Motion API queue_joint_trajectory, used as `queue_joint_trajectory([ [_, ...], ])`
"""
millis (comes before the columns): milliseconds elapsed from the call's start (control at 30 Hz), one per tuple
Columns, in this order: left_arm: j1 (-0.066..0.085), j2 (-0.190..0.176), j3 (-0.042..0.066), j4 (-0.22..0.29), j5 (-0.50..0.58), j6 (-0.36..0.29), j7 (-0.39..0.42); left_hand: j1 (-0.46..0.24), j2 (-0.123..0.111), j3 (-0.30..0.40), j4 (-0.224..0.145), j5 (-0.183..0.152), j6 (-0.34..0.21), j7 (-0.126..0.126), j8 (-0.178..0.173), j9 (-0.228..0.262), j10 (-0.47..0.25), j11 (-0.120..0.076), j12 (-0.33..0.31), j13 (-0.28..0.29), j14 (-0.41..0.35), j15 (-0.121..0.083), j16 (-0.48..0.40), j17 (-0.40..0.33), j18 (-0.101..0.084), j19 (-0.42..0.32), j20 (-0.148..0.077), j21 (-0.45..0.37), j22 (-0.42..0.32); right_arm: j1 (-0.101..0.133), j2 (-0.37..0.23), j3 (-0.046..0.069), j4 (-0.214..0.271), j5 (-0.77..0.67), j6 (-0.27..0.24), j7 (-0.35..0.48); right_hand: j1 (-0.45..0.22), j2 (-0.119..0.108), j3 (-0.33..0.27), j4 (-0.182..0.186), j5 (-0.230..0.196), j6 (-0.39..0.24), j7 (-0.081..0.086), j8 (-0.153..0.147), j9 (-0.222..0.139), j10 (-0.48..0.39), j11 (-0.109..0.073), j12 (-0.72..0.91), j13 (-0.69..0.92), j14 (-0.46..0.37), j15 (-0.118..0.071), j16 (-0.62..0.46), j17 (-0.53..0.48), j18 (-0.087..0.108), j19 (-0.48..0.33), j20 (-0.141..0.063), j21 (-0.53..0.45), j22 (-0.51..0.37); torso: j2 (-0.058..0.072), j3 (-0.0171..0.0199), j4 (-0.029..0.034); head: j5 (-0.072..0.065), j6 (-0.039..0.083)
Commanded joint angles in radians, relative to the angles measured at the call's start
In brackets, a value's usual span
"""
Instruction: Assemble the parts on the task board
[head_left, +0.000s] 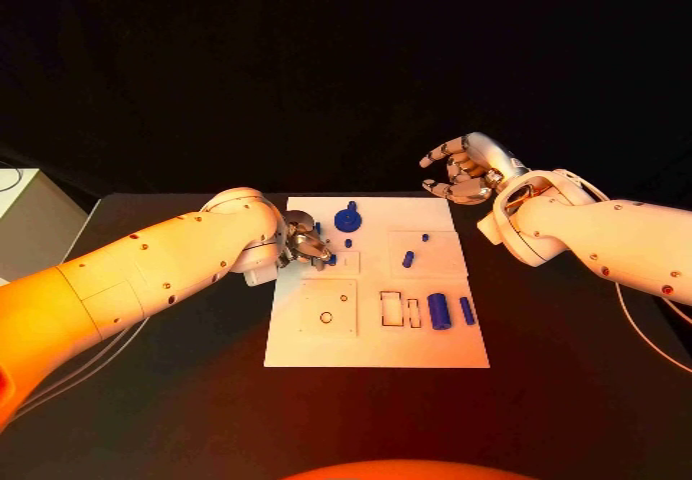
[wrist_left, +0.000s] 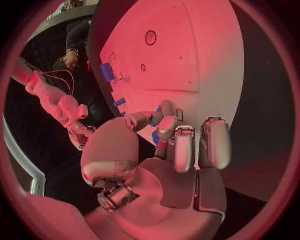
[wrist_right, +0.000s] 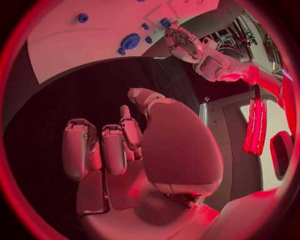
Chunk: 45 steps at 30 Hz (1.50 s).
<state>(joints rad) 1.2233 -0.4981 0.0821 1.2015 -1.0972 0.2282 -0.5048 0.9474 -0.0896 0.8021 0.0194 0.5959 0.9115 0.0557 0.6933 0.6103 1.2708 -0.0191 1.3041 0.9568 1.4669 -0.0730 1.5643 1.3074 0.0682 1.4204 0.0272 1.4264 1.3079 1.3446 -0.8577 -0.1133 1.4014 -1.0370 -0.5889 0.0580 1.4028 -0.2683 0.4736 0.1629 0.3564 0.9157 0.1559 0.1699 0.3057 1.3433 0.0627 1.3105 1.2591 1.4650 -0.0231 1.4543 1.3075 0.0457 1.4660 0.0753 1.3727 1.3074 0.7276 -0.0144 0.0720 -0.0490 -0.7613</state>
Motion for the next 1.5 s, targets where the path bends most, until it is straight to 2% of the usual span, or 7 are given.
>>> queue_joint_trajectory([
  [33, 0.0, -0.005, 0.0, 0.007, 0.066, 0.018, 0.014, -0.005, -0.011, 0.082, -0.119, -0.004, -0.008, 0.001, 0.0, 0.02, 0.007, 0.001, -0.001, 0.0, 0.104, -0.002, 0.006, 0.263, -0.004, 0.0, 0.008, -0.011, 0.008, 0.0, 0.0, 0.001, -0.001, 0.0, 0.011, 0.005, -0.002, -0.009, -0.002, -0.006, 0.005, -0.001, 0.002, -0.006, -0.001, -0.003, 0.004, -0.003, 0.002, 0.067, 0.008, 0.0, 0.112, -0.007, 0.064, 0.003, 0.006, 0.152, 0.0, -0.0009, 0.0003, -0.001, 0.001],
  [400, -0.001, -0.039, 0.008, 0.025, 0.132, 0.019, 0.019, 0.002, -0.052, -0.05, -0.066, -0.008, -0.027, -0.007, -0.006, 0.061, 0.003, -0.004, -0.009, -0.008, 0.104, -0.005, 0.006, 0.263, -0.002, -0.002, 0.006, -0.022, -0.003, 0.0, 0.001, 0.001, -0.001, 0.0, 0.015, 0.005, -0.002, -0.009, -0.002, -0.006, 0.005, -0.001, 0.002, -0.006, -0.001, -0.003, 0.004, -0.003, 0.002, 0.067, 0.008, 0.0, 0.112, -0.007, 0.064, 0.003, 0.006, 0.152, 0.0, -0.0013, 0.0001, -0.002, 0.002],
  [833, -0.002, -0.092, 0.034, 0.055, 0.207, -0.025, 0.045, 0.039, -0.049, -0.084, -0.041, -0.004, -0.071, 0.01, -0.043, 0.07, -0.054, 0.011, -0.04, -0.068, 0.092, 0.005, -0.012, 0.228, 0.009, -0.031, 0.011, -0.059, -0.053, -0.003, 0.003, 0.0, 0.003, 0.0, 0.018, 0.005, -0.002, -0.009, -0.002, -0.006, 0.005, -0.001, 0.002, -0.006, -0.001, -0.003, 0.004, -0.003, 0.002, 0.067, 0.008, 0.0, 0.112, -0.007, 0.064, 0.003, 0.006, 0.152, 0.0, -0.0007, 0.0017, -0.002, 0.003],
  [1133, -0.006, -0.156, 0.037, 0.096, 0.259, -0.118, 0.171, 0.159, -0.039, -0.103, -0.04, -0.01, -0.137, 0.055, -0.076, 0.102, -0.341, 0.053, -0.226, -0.377, -0.033, 0.042, -0.172, -0.023, 0.064, -0.191, 0.039, -0.254, -0.302, -0.005, -0.002, -0.001, 0.02, -0.005, 0.017, 0.005, -0.005, -0.008, -0.003, -0.007, 0.007, 0.0, 0.002, -0.007, -0.002, -0.002, 0.004, -0.003, 0.002, 0.067, 0.008, 0.001, 0.113, -0.007, 0.064, 0.004, 0.008, 0.154, 0.0, -0.0002, 0.0002, -0.003, 0.007],
  [1200, -0.01, -0.175, 0.037, 0.106, 0.267, -0.16, 0.227, 0.202, -0.044, -0.133, -0.046, -0.028, -0.15, 0.068, -0.084, 0.099, -0.39, 0.067, -0.265, -0.402, -0.13, 0.054, -0.288, -0.173, 0.098, -0.306, 0.049, -0.404, -0.475, -0.006, -0.004, -0.001, 0.023, -0.006, 0.016, 0.005, -0.005, -0.008, -0.003, -0.007, 0.007, 0.0, 0.002, -0.007, -0.002, -0.002, 0.004, -0.003, 0.002, 0.067, 0.008, 0.001, 0.113, -0.007, 0.064, 0.004, 0.008, 0.154, 0.0, 0.0005, 0.001, -0.003, 0.008],
  [1267, -0.016, -0.194, 0.037, 0.118, 0.274, -0.202, 0.278, 0.283, -0.044, -0.162, -0.068, -0.226, -0.15, 0.082, -0.105, 0.077, -0.43, 0.082, -0.362, -0.473, -0.275, 0.067, -0.467, -0.384, 0.116, -0.386, 0.062, -0.533, -0.597, -0.006, -0.006, -0.001, 0.026, -0.006, 0.016, 0.005, -0.004, -0.007, -0.002, -0.008, 0.007, 0.0, 0.002, -0.007, -0.002, -0.002, 0.004, -0.003, 0.003, 0.068, 0.008, 0.001, 0.113, -0.007, 0.064, 0.004, 0.008, 0.154, 0.0, 0.0006, 0.0015, -0.004, 0.009],
  [1500, -0.053, -0.25, 0.036, 0.177, 0.268, -0.343, 0.446, 0.361, -0.073, -0.215, -0.084, -0.295, -0.152, 0.096, -0.169, 0.005, -0.424, 0.098, -0.467, -0.571, -0.37, 0.081, -0.597, -0.532, 0.116, -0.402, 0.073, -0.589, -0.632, -0.007, -0.013, -0.002, 0.036, -0.007, 0.013, 0.006, -0.004, -0.007, -0.002, -0.008, 0.007, 0.0, 0.002, -0.007, -0.002, -0.002, 0.004, -0.003, 0.003, 0.068, 0.008, 0.001, 0.113, -0.007, 0.064, 0.004, 0.008, 0.154, 0.0, -0.0019, 0.0008, -0.006, 0.012],
])
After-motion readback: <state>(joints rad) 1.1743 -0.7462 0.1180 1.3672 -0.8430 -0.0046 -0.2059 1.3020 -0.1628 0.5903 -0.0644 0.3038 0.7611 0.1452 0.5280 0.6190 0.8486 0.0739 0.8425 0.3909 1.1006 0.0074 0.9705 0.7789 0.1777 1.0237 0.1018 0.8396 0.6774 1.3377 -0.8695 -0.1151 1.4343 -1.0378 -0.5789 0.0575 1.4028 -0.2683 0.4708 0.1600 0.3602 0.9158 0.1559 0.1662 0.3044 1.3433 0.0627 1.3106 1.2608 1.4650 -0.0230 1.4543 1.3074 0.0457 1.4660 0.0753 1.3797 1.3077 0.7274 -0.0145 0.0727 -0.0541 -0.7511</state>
